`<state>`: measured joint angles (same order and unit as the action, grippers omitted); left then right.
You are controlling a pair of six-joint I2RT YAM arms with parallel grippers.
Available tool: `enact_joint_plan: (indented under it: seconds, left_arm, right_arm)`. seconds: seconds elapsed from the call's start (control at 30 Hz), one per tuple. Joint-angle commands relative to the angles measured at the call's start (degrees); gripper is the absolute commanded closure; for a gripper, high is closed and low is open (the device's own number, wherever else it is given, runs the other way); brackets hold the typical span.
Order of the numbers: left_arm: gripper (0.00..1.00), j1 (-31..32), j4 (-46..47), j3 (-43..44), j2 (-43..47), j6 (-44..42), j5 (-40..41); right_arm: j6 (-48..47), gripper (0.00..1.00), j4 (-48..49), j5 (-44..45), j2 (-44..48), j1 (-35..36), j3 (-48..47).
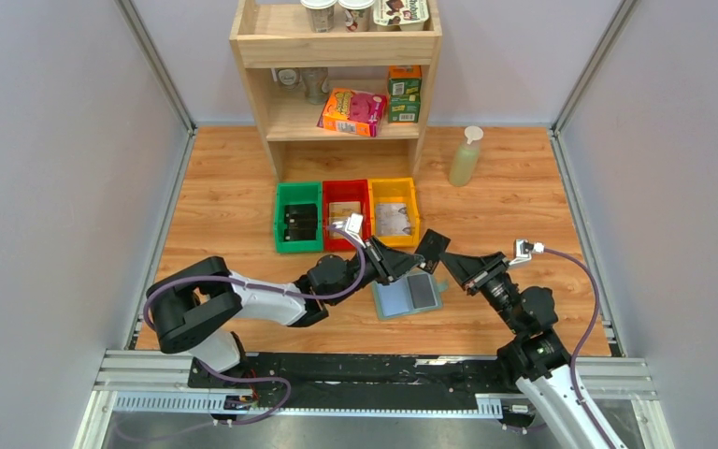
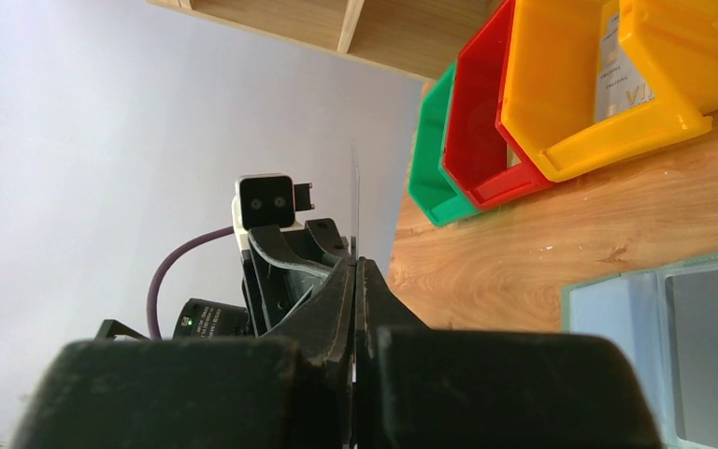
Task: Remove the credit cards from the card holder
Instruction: Remove the credit card from the card holder, then place the credit card in the storage box.
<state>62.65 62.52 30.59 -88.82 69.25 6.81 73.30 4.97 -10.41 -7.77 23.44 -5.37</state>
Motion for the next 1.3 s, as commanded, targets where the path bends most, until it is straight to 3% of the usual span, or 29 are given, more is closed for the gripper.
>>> enact_joint_plan:
  seconds: [0.0,0.1,0.17,0.27,0.37,0.5,0.63,0.73,0.87,0.97,1.03,1.1,1.27]
  left_arm:
    - [0.80,0.5,7.9,1.7,-1.4,1.8,1.0]
    - [0.97,0.5,9.5,0.6,-1.4,2.4,1.6]
    - [1.00,0.5,9.7,-0.7,-0.8,1.9,2.2]
    - [1.00,-0.7,8.5,-2.5,2.0,0.0,1.3]
    - [1.00,-3.8,-1.2,-3.1,5.7,-1.2,-4.4]
    - [1.00,-10.3,-16.4,-2.7,12.2,-6.1,-14.2]
    - [1.00,-17.9,-37.4,0.9,19.6,-15.9,-23.8]
    - [1.00,-24.7,-64.5,8.6,24.6,-31.0,-27.5]
    - [1.00,-35.2,-89.3,18.1,26.1,-47.4,-30.8]
    - [1.00,-45.4,-97.8,22.3,24.6,-56.1,-35.7]
    - [1.00,-48.7,-104.6,26.7,21.9,-61.2,-34.7]
    - [1.00,-50.3,-111.7,31.2,18.7,-65.1,-32.6]
    - [1.00,-51.7,-115.2,39.2,9.0,-68.9,-30.3]
  right_arm:
    - [0.1,1.00,3.5,2.3,0.6,1.1,0.5]
    - [-0.4,0.99,2.9,2.5,0.6,1.3,0.5]
    - [-1.0,0.90,2.1,2.6,0.7,1.3,0.4]
    - [-2.8,0.63,-1.4,3.0,1.8,1.3,-0.3]
    - [-6.1,0.40,-7.2,3.9,3.2,1.3,-1.8]
    - [-11.8,0.22,-11.5,4.0,3.8,1.3,-4.4]
    - [-17.4,0.17,-15.6,3.7,2.0,1.4,-7.7]
    - [-20.5,0.15,-15.7,2.2,0.4,1.3,-9.1]
    - [-23.5,0.12,-14.0,0.1,-1.6,1.3,-9.7]
    - [-25.3,0.08,-13.4,-0.9,-3.1,1.3,-10.1]
    - [-26.4,0.05,-13.2,-1.5,-3.8,1.3,-10.3]
    - [-27.1,0.04,-13.4,-1.7,-3.9,1.3,-10.2]
    - [-27.9,0.02,-12.3,-2.2,-3.6,1.3,-9.5]
